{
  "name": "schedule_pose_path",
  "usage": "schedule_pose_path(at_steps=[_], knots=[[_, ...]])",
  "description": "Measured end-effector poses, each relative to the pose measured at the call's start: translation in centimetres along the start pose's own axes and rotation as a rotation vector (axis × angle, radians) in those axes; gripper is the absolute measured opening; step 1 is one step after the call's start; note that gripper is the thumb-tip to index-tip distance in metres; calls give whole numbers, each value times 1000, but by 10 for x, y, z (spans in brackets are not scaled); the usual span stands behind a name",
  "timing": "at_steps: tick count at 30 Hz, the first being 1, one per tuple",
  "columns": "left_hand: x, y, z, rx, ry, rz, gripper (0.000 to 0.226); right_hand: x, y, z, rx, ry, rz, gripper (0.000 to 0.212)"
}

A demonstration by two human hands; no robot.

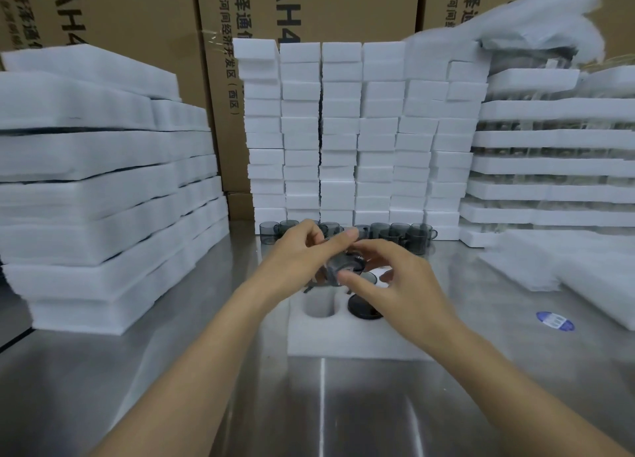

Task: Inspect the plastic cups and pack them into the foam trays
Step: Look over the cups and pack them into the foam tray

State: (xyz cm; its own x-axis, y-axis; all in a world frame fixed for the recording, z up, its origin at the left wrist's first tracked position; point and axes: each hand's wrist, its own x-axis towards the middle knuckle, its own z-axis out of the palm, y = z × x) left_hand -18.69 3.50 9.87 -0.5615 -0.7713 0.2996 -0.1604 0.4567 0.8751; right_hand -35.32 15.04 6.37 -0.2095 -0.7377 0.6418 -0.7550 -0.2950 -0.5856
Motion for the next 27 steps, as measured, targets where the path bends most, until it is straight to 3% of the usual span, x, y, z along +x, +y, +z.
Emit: schedule_pose_path(at_steps=[3,10,14,17,22,27], knots=[[-1,6,-7,-131,-89,80,65,4,-2,-8,283,-23,85,18],[-4,3,-17,-151,-248,17,55,5,4,-7,373,-139,214,44],[-7,1,-22,-70,-230,-27,73,5,12,-6,252,-95,179,23],[-7,-2,-30,135,-216,14,54,8,25,-11,133,23,187,12],[-7,-5,-35,356,-261,5,45,7,48,-17,53,39,252,8],[-6,-7,-36,455,-288,-44,61,6,52,-15,-78,34,232,8]])
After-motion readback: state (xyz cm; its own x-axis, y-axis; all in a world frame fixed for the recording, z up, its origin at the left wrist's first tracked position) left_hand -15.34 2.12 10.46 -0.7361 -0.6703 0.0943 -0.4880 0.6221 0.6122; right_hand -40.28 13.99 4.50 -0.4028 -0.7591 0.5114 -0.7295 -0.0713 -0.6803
